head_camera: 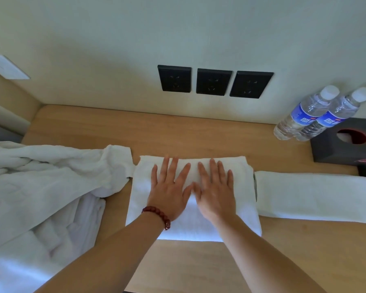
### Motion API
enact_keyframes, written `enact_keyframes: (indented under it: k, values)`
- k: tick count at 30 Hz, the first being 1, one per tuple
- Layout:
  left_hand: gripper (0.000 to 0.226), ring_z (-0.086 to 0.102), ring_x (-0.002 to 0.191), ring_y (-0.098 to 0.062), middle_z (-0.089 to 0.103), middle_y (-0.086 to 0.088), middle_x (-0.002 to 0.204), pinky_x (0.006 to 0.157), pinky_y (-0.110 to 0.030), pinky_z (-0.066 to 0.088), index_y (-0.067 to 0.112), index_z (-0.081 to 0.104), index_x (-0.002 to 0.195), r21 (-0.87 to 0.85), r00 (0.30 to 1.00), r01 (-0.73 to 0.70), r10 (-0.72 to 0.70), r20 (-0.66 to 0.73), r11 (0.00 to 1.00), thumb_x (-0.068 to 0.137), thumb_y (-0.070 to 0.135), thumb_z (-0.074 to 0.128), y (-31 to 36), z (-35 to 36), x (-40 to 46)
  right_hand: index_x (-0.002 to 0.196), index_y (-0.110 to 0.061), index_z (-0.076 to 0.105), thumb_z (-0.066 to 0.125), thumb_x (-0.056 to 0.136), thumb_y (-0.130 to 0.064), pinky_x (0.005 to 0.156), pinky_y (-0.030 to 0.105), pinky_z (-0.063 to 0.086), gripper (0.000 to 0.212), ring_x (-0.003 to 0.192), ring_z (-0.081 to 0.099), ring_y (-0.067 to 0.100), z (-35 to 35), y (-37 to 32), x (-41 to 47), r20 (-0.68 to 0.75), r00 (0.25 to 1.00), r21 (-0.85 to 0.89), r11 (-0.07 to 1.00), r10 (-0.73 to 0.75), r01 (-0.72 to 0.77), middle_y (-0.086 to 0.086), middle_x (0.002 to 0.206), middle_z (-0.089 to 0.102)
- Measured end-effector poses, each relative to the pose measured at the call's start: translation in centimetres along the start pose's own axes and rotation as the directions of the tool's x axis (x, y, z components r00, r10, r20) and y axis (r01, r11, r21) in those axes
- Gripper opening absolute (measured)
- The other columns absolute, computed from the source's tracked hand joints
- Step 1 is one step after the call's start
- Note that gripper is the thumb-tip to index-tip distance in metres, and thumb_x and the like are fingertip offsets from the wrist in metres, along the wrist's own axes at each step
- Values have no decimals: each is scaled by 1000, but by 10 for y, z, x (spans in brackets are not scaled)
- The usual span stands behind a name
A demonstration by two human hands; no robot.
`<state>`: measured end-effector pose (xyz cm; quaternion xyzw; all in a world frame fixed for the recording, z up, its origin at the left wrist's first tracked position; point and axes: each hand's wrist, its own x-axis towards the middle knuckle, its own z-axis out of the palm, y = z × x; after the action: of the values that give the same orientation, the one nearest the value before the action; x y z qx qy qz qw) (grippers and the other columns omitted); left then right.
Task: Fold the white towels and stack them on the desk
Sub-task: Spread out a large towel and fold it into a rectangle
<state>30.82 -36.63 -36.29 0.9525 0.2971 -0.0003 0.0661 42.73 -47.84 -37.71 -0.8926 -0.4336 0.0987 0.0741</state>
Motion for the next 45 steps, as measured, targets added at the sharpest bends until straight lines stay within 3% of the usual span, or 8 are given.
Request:
enact_keyframes:
  k: [3,5,12,30,36,41,45]
  values:
    - [64,-19,151,-28,-11,-4,167,121,-59,0,34,3,157,55,986,33,-41,159,998,100,62,7,1,15,0,160,-33,11,22,101,-58,123,57,3,65,155,1,29,14,0,-6,89,996,-34,999,2,1,7,169,6]
    - [66,-26,149,-25,-21,0,165,120,-57,-8,38,-10,156,80,977,33,-49,208,996,95,66,-8,-5,23,-1,159,-38,7,18,100,-65,123,55,-3,66,155,-3,27,17,7,-7,91,996,-55,998,9,-4,2,169,1]
    - [64,-18,152,-25,-16,0,166,120,-57,-5,40,-8,157,85,973,82,-98,208,993,100,63,8,-7,29,0,160,-39,6,12,98,-70,124,53,3,70,156,-2,22,13,48,-13,71,993,-96,992,94,-87,-1,169,1]
    - [70,-31,147,-24,-31,0,161,119,-56,-12,40,-23,153,70,958,80,-96,268,994,94,70,2,-8,23,7,158,-41,-9,8,95,-74,123,50,-10,73,153,-17,18,7,46,-5,128,986,-77,992,104,-95,-4,167,-17]
    - [75,-43,140,-23,-47,1,152,116,-55,-20,40,-34,147,57,912,63,-81,401,996,90,76,0,-9,13,12,153,-43,-24,3,93,-75,121,49,-17,73,149,-31,16,1,47,1,270,956,-42,994,110,-102,-6,162,-33]
    - [74,-40,142,-21,-42,1,155,117,-55,-18,37,-32,149,85,923,62,-89,375,994,93,72,0,-16,10,-1,155,-43,-18,6,95,-73,120,55,-15,71,151,-25,25,-2,43,-11,220,962,-64,986,161,-151,-1,163,-29]
    - [74,-33,146,-21,-34,2,160,118,-55,-15,40,-24,151,91,944,74,-100,316,993,88,75,-7,-32,13,-17,160,-34,9,18,98,-72,122,58,5,74,155,5,31,11,42,-45,114,973,-34,979,203,-200,5,169,3]
